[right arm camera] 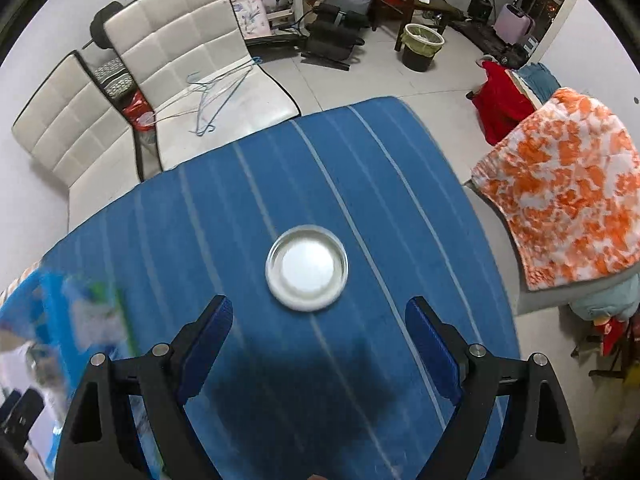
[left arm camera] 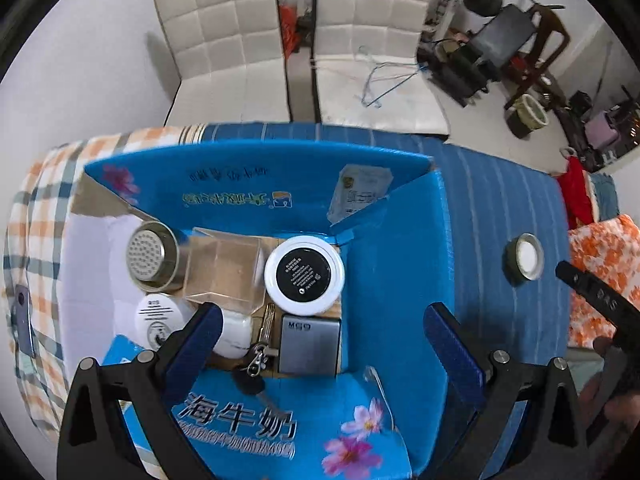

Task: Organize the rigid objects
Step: 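Move the right gripper from the box to the tape roll, then grasp the tape roll with the right gripper, then carry the tape roll with the right gripper into the blue box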

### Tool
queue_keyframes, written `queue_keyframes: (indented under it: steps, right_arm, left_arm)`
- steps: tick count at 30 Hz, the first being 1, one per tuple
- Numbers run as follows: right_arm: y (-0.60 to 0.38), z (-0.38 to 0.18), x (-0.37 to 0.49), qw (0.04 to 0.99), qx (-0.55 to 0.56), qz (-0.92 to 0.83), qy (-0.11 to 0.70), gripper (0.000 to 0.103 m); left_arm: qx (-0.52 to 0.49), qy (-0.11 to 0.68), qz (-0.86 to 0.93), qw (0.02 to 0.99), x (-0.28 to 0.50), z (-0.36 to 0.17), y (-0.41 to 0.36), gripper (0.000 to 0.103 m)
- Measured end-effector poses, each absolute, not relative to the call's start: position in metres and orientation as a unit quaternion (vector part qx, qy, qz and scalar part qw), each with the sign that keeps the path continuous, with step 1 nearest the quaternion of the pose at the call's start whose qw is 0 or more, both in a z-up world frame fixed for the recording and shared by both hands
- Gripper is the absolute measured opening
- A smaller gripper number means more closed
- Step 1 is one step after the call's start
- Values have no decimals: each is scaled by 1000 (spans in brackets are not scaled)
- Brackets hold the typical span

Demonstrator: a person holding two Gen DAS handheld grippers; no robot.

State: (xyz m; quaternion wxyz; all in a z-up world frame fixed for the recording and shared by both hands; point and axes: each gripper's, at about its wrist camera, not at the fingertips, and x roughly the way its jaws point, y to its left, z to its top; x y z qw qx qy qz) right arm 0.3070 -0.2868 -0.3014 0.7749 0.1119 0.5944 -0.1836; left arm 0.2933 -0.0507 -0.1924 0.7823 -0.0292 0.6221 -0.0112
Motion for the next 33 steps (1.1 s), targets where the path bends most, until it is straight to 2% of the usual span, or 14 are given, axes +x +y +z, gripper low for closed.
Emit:
queue_keyframes:
  steps: [7,10,12,17,22,33]
  right_arm:
    - [-293,-366,341,752,115,-179,624,90]
    - [-293,-379,342,753,117,-188,620,79]
    - [-291,-379,343,760,115,-190,611,67]
    - [-281,-375,343,768,87,-190,606,67]
    - [-268,-359,328,775,82,-175,602,67]
    - [-195,-243,253,830,80,-87,546,67]
  left_arm:
    - [-37,645,14,763,307,-227,-51,103]
    - [-33,651,17,758,310,-235,-52,103]
    - [-30,654,17,756,313,-238,-53,103]
    - [-14,655,14,755,312,-242,-56,103]
    - [-12,657,7,754,310,-242,-57,103]
    - [-2,630,-19,777,277,-198,-35,103]
